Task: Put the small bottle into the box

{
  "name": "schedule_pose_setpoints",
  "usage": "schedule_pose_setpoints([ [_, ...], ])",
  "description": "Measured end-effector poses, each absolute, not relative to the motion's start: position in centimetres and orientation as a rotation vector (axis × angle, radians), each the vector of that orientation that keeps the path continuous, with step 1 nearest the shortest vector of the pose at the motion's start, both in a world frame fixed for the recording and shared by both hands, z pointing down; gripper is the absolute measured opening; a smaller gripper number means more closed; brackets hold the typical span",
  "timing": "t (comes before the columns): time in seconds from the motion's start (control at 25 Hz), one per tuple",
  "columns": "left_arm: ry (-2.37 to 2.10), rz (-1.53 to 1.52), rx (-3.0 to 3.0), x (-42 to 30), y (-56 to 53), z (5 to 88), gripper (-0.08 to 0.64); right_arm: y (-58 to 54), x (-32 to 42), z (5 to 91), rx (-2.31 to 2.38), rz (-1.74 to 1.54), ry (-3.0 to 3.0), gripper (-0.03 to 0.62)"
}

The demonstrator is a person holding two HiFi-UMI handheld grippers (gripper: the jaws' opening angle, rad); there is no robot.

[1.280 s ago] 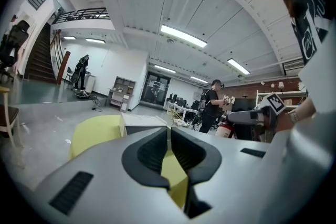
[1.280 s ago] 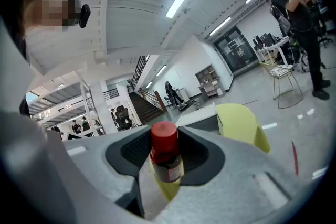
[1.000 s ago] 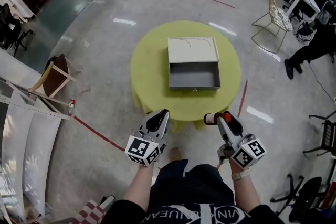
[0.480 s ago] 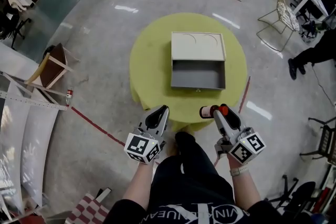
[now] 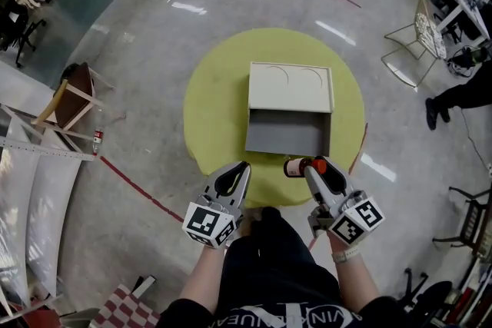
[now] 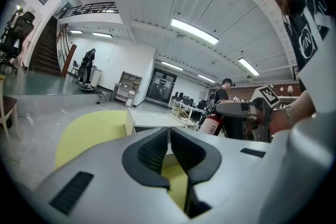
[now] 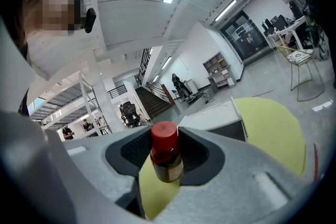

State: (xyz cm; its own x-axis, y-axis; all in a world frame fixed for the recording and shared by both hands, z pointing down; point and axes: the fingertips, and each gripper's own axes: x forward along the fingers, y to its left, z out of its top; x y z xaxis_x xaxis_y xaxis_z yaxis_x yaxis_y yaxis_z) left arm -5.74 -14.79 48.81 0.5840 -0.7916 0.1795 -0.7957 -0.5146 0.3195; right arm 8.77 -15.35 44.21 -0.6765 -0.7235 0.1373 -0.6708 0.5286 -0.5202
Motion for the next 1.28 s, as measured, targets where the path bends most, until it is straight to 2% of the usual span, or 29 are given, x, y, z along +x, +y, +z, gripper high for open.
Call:
schedule_pose_setpoints([
  [0.88,-1.351,0.058,2.403,-4.3,-18.4,51.0,0.026,-21.7,9.8,48.4,-1.28,-0.971,2.613,0.153],
  [1.28,-1.365,0.056,2.392,-3.8,-18.4,51.4,0.026,-22.5,9.2,50.1,-1.355,-0.843,2.778,0.153],
])
